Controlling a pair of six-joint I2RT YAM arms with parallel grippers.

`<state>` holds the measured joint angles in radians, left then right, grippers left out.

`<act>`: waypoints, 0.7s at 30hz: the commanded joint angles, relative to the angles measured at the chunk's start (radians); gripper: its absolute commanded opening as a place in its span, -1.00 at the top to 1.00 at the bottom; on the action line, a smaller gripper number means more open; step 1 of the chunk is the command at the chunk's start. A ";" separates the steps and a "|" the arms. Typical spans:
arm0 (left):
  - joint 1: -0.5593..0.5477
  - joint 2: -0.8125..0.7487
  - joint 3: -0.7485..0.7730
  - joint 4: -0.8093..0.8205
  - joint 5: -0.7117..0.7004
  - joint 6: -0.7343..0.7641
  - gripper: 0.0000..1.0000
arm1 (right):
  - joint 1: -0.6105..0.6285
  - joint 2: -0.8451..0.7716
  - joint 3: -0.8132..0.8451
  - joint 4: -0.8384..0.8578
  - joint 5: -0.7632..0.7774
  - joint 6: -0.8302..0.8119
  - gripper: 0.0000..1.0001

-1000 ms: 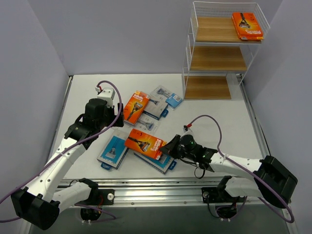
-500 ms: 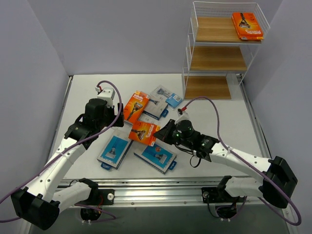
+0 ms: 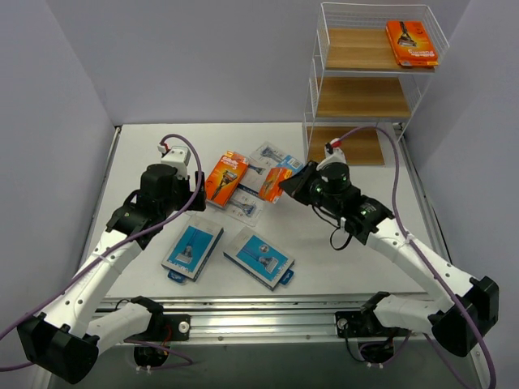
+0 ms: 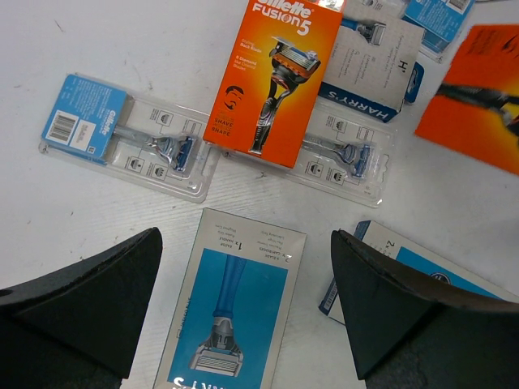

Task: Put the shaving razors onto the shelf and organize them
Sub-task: Grab a shaving razor with the right arm

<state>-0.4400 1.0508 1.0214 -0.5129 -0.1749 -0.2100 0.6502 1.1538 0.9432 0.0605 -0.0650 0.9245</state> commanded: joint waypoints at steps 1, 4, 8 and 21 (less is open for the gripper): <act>-0.006 -0.025 0.016 0.028 0.005 -0.011 -0.88 | -0.055 -0.060 0.156 -0.065 0.010 -0.087 1.00; -0.006 -0.028 0.016 0.028 0.005 -0.011 -0.88 | -0.101 -0.069 0.261 -0.128 0.027 -0.111 1.00; -0.006 -0.026 0.017 0.027 0.003 -0.011 -0.88 | -0.159 -0.075 0.388 -0.163 0.040 -0.144 1.00; -0.008 -0.029 0.017 0.027 0.008 -0.012 -0.88 | -0.230 -0.063 0.684 -0.200 0.198 -0.185 1.00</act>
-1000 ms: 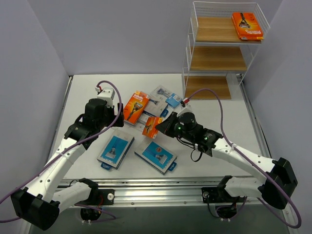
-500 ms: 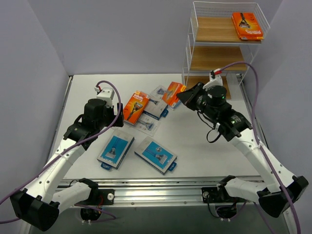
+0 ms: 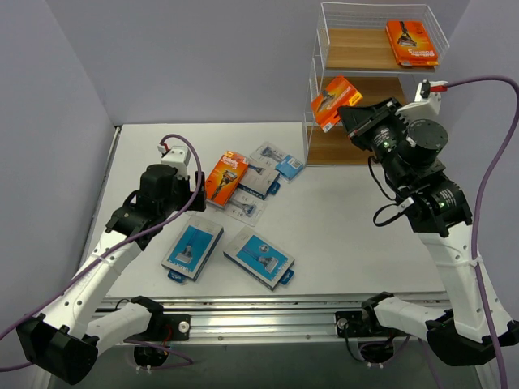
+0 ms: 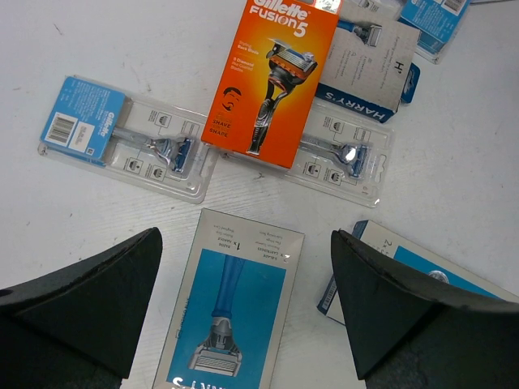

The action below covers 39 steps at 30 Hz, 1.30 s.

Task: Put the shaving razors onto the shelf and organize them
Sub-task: Grab a shaving razor with the right arm, then place the shaving razor onto shelf

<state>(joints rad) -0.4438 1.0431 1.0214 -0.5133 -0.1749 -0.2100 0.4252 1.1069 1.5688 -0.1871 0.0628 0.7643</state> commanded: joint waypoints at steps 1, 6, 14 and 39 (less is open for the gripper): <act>-0.004 -0.022 0.017 0.027 0.009 -0.014 -0.88 | -0.006 -0.018 0.065 0.051 0.080 -0.025 1.00; -0.004 -0.025 0.017 0.027 0.012 -0.015 -0.88 | -0.009 -0.024 0.082 0.089 0.172 -0.017 1.00; -0.004 -0.025 0.017 0.027 0.022 -0.019 -0.88 | -0.017 0.005 0.126 0.141 0.273 -0.048 1.00; -0.003 -0.002 0.016 0.030 0.041 -0.020 -0.88 | -0.290 0.235 0.243 0.348 -0.038 0.038 1.00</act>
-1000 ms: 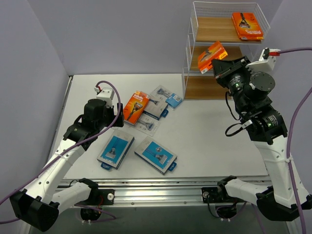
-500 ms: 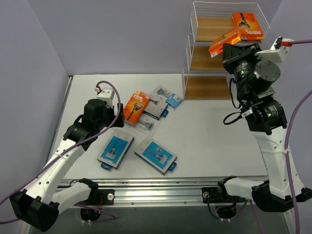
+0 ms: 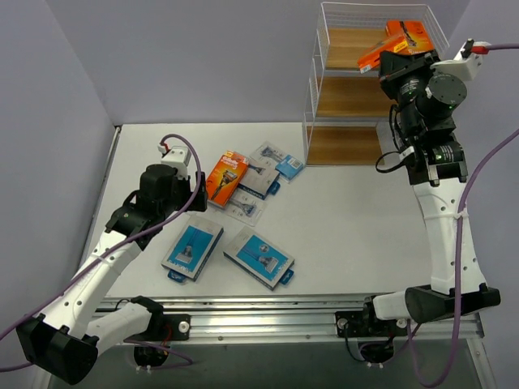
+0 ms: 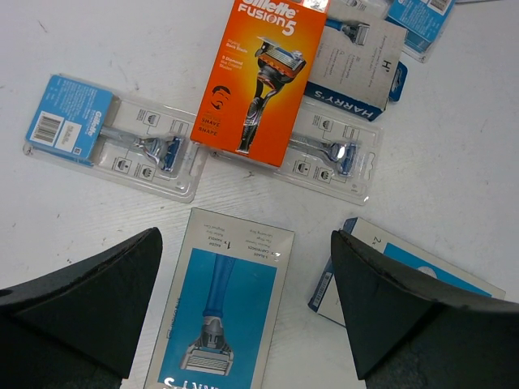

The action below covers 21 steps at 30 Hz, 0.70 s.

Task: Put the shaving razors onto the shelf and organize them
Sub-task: Place the shaving razor onto shelf

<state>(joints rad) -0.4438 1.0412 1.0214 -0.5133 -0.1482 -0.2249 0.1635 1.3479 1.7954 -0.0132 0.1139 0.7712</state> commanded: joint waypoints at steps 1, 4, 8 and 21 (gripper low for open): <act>-0.004 0.000 0.016 0.030 0.015 -0.005 -0.88 | -0.048 0.008 0.018 0.179 -0.098 0.034 1.00; -0.004 0.005 0.016 0.030 0.016 -0.007 -0.88 | -0.074 0.043 0.038 0.194 -0.163 0.037 1.00; -0.003 0.010 0.016 0.032 0.021 -0.007 -0.88 | -0.113 0.069 0.038 0.229 -0.223 0.056 1.00; -0.003 0.033 0.017 0.029 0.025 -0.005 -0.88 | -0.142 0.143 -0.074 0.381 -0.329 0.194 1.00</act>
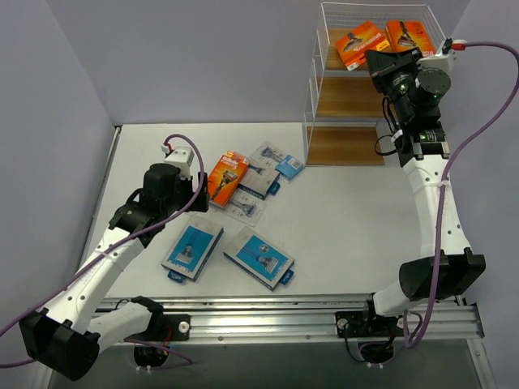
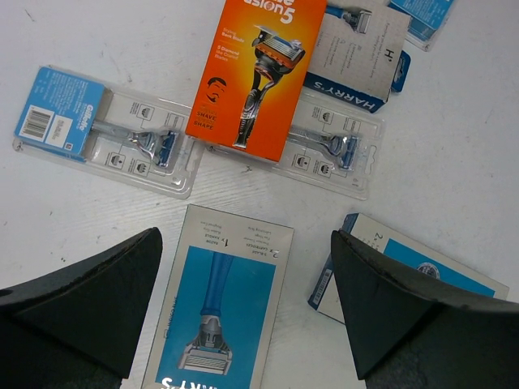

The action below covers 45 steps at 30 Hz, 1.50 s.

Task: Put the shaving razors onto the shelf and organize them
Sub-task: Place the shaving razor onto shelf

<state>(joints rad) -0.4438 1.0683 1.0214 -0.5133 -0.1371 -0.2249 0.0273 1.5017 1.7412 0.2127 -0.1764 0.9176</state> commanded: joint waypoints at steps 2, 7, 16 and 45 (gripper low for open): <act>-0.003 0.009 0.017 0.029 0.010 -0.005 -0.88 | -0.006 -0.009 -0.028 0.157 -0.028 0.049 1.00; -0.003 0.019 0.017 0.029 0.011 -0.005 -0.88 | -0.006 -0.011 -0.074 0.162 0.008 0.086 1.00; -0.003 0.022 0.016 0.030 -0.001 -0.005 -0.88 | -0.006 -0.023 -0.180 0.182 0.120 0.199 1.00; -0.003 0.042 0.016 0.027 -0.016 -0.001 -0.88 | -0.007 -0.029 -0.310 0.257 0.293 0.420 1.00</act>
<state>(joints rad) -0.4438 1.1095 1.0214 -0.5133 -0.1356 -0.2249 0.0265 1.4864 1.4303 0.4007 0.0753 1.3121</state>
